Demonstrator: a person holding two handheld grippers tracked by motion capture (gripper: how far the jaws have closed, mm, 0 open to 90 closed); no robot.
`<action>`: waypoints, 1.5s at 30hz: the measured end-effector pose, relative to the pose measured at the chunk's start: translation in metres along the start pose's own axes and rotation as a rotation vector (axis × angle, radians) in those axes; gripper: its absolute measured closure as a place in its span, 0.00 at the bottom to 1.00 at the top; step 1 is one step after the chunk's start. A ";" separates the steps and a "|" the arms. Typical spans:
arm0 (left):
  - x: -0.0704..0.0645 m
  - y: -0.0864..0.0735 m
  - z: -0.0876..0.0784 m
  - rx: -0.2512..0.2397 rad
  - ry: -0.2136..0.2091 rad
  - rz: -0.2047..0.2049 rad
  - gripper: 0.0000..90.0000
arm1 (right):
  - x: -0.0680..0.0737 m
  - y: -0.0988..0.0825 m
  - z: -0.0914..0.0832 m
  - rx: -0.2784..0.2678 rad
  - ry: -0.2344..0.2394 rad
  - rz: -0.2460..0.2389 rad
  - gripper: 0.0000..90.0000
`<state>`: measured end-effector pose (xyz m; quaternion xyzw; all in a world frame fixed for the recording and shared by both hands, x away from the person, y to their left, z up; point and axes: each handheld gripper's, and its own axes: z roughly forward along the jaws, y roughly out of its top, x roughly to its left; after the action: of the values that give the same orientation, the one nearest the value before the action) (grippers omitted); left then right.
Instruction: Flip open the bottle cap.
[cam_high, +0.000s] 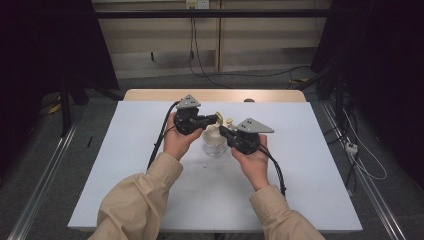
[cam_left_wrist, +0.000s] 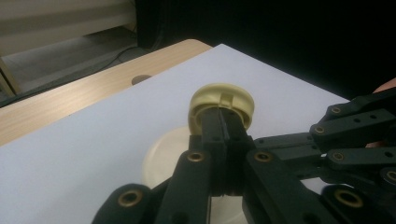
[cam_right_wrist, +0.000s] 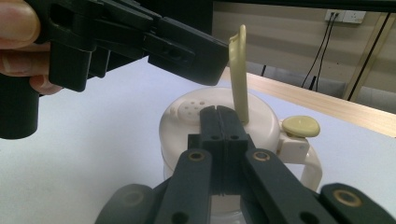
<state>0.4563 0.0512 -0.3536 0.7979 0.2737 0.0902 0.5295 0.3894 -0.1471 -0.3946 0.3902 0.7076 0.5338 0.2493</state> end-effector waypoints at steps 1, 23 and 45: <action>0.000 0.000 0.000 0.000 -0.001 0.002 1.00 | 0.000 0.000 0.000 0.000 0.000 0.001 1.00; -0.001 0.004 0.007 0.005 -0.004 0.005 1.00 | 0.000 0.000 0.000 0.000 -0.003 0.000 1.00; 0.001 0.006 -0.003 -0.012 -0.022 -0.005 0.97 | -0.001 0.000 0.000 0.004 0.005 0.007 1.00</action>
<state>0.4581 0.0528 -0.3468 0.7950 0.2695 0.0817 0.5373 0.3896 -0.1479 -0.3942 0.3916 0.7079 0.5344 0.2448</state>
